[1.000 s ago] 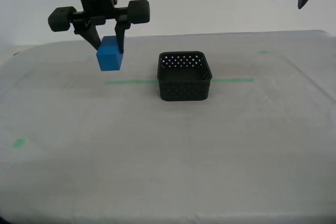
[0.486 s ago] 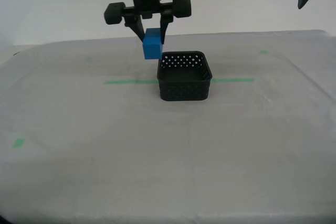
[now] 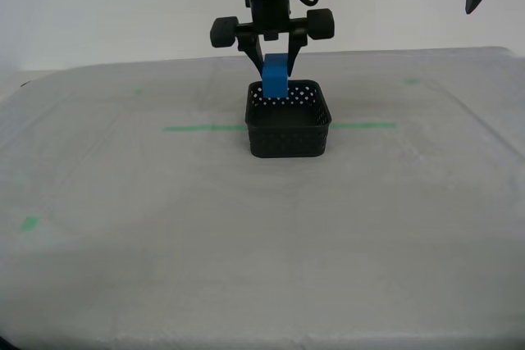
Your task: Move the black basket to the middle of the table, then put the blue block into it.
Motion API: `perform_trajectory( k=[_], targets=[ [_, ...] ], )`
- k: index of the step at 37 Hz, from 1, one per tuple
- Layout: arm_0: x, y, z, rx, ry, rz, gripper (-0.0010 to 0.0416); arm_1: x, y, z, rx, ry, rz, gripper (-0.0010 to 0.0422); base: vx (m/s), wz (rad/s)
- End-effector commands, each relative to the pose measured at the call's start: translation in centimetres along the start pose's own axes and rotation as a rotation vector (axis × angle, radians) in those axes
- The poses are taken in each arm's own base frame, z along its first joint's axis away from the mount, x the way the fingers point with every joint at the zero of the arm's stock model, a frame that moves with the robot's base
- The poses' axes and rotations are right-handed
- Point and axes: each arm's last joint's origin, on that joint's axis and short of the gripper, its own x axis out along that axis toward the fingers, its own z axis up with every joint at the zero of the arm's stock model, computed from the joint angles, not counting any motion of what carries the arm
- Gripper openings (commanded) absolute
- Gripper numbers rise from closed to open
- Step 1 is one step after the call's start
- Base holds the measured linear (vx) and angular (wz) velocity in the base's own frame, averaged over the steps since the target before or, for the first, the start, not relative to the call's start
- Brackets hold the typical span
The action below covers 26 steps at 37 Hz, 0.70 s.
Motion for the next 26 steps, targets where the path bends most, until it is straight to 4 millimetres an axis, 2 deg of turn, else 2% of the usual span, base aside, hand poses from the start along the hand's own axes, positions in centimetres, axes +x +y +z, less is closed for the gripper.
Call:
perform_trajectory(
  k=[1, 9, 12, 18, 26],
  targets=[
    [-0.02, 0.02, 0.0, 0.001, -0.001, -0.002, 0.0398, 0.39, -0.34, 0.2, 0.0, 0.003, -0.001, 0.0, 0.0, 0.0],
    [-0.02, 0.02, 0.0, 0.001, -0.001, -0.002, 0.0398, 0.35, -0.37, 0.09, -0.001, 0.007, 0.002, 0.0002, 0.0, 0.0],
    [-0.02, 0.02, 0.0, 0.001, -0.001, -0.002, 0.0399, 0.37, -0.33, 0.03, -0.007, 0.013, 0.006, 0.0015, 0.0, 0.0],
    [-0.02, 0.02, 0.0, 0.001, -0.002, -0.002, 0.0398, 0.37, -0.3, 0.0, -0.009, 0.014, 0.011, 0.0072, 0.0, 0.0],
    [-0.02, 0.02, 0.0, 0.001, -0.002, -0.002, 0.0398, 0.36, -0.23, -0.13, -0.007, 0.027, 0.02, 0.0184, 0.0, 0.0]
  ],
)
